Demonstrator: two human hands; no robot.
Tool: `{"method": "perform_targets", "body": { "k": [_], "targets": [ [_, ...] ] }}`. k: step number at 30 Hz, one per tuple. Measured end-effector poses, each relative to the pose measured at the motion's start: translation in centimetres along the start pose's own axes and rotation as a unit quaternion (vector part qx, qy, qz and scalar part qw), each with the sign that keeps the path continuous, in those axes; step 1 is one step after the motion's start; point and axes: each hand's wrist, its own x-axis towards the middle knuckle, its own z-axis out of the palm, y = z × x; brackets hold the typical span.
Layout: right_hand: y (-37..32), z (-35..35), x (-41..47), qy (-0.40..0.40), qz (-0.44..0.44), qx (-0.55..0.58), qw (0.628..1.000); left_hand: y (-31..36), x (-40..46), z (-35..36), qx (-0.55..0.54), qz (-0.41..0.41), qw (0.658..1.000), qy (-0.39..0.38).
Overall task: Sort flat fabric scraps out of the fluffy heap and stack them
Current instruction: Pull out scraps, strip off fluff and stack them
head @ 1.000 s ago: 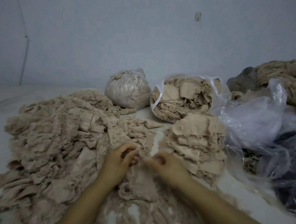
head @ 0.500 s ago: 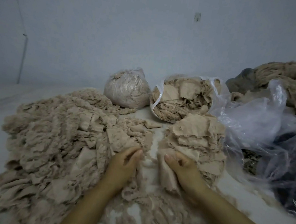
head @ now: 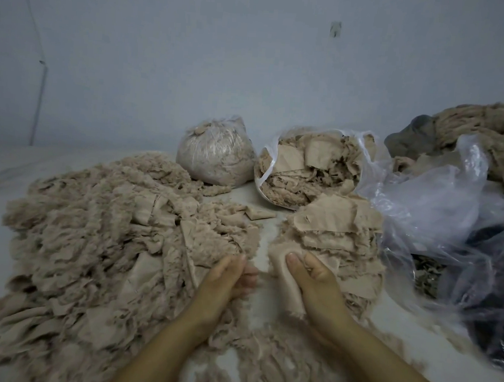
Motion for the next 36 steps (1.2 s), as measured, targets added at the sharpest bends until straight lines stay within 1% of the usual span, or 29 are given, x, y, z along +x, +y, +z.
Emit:
{"method": "perform_targets", "body": {
  "k": [2, 3, 4, 5, 8, 9, 10, 11, 12, 15, 16, 17, 20, 23, 25, 27, 28, 29, 30, 32, 33, 34, 35, 36],
  "targets": [
    [0.0, 1.0, -0.2, -0.038, 0.018, 0.05, 0.998, -0.3, -0.5, 1.1, -0.021, -0.012, 0.997, -0.073],
    [0.1, 1.4, -0.2, -0.047, 0.023, 0.068, 0.996, -0.4, -0.6, 1.5, -0.025, -0.015, 0.995, -0.097],
    [0.1, 1.5, -0.2, -0.042, 0.02, 0.07, 0.996, -0.3, -0.8, 1.6, -0.029, -0.014, 0.994, -0.101],
    [0.0, 1.5, -0.1, -0.025, 0.014, 0.07, 0.997, 0.0, -0.8, 1.5, -0.035, -0.012, 0.996, -0.079],
    [-0.1, 0.4, 0.4, 0.048, 0.012, 0.071, 0.996, 0.2, 0.1, -0.4, -0.079, -0.026, 0.994, 0.07],
    [-0.1, -0.1, 0.5, 0.053, 0.013, 0.066, 0.996, 0.2, 0.5, -1.1, -0.08, -0.022, 0.991, 0.105],
    [0.0, -0.5, 0.5, 0.046, 0.013, 0.054, 0.997, 0.1, 0.6, -1.5, -0.071, -0.014, 0.99, 0.12],
    [-0.1, -0.5, 0.4, 0.029, 0.013, 0.044, 0.999, 0.1, 0.7, -1.4, -0.067, -0.007, 0.991, 0.112],
    [-0.1, -0.3, 0.2, 0.008, 0.014, 0.038, 0.999, 0.1, 0.6, -0.8, -0.069, -0.009, 0.994, 0.084],
    [0.1, 1.4, -0.4, -0.051, 0.033, 0.056, 0.997, -0.3, -0.2, 1.5, -0.066, -0.01, 0.997, -0.039],
    [0.2, 1.9, -0.5, -0.056, 0.036, 0.057, 0.996, -0.3, -0.5, 2.0, -0.071, -0.004, 0.996, -0.06],
    [0.3, 2.2, -0.6, -0.05, 0.035, 0.05, 0.997, -0.3, -0.6, 2.1, -0.078, 0.003, 0.995, -0.06],
    [0.5, 1.9, -0.4, 0.01, 0.025, 0.004, 1.0, 0.1, -0.5, 1.3, -0.089, 0.013, 0.996, 0.005],
    [0.6, 1.5, -0.4, 0.048, 0.02, -0.022, 0.998, 0.6, -0.2, 1.0, -0.065, 0.006, 0.997, 0.036],
    [0.5, 1.1, -0.3, 0.074, 0.021, -0.022, 0.997, 0.7, 0.2, 0.4, -0.068, -0.012, 0.993, 0.091],
    [0.3, 0.4, -0.2, 0.089, 0.021, -0.027, 0.995, 0.7, 0.6, -1.4, -0.077, -0.019, 0.985, 0.152],
    [0.2, 0.2, -0.2, 0.077, 0.024, -0.032, 0.996, 0.7, 0.6, -2.2, -0.07, -0.014, 0.984, 0.161],
    [0.2, 0.1, -0.3, 0.05, 0.03, -0.039, 0.998, 0.7, 0.6, -2.6, -0.064, -0.01, 0.987, 0.147],
    [0.2, 0.2, -0.4, 0.013, 0.035, -0.049, 0.998, 0.8, 0.5, -2.4, -0.062, -0.013, 0.992, 0.112],
    [0.3, 1.1, -0.9, -0.058, 0.03, -0.075, 0.995, 0.6, 0.2, -1.1, -0.073, -0.033, 0.997, 0.014],
    [0.3, 1.6, -1.2, -0.084, 0.022, -0.088, 0.992, 0.5, -0.1, -0.2, -0.072, -0.042, 0.996, -0.029],
    [0.3, 2.0, -1.4, -0.095, 0.013, -0.101, 0.99, 0.6, -0.4, 0.5, -0.067, -0.046, 0.995, -0.055],
    [0.4, 2.2, -1.3, -0.088, 0.003, -0.122, 0.989, 0.6, -0.5, 0.9, -0.059, -0.045, 0.996, -0.055],
    [0.5, 2.1, -1.2, -0.065, -0.006, -0.156, 0.986, 0.6, -0.5, 1.0, -0.049, -0.042, 0.997, -0.031]
  ]
}}
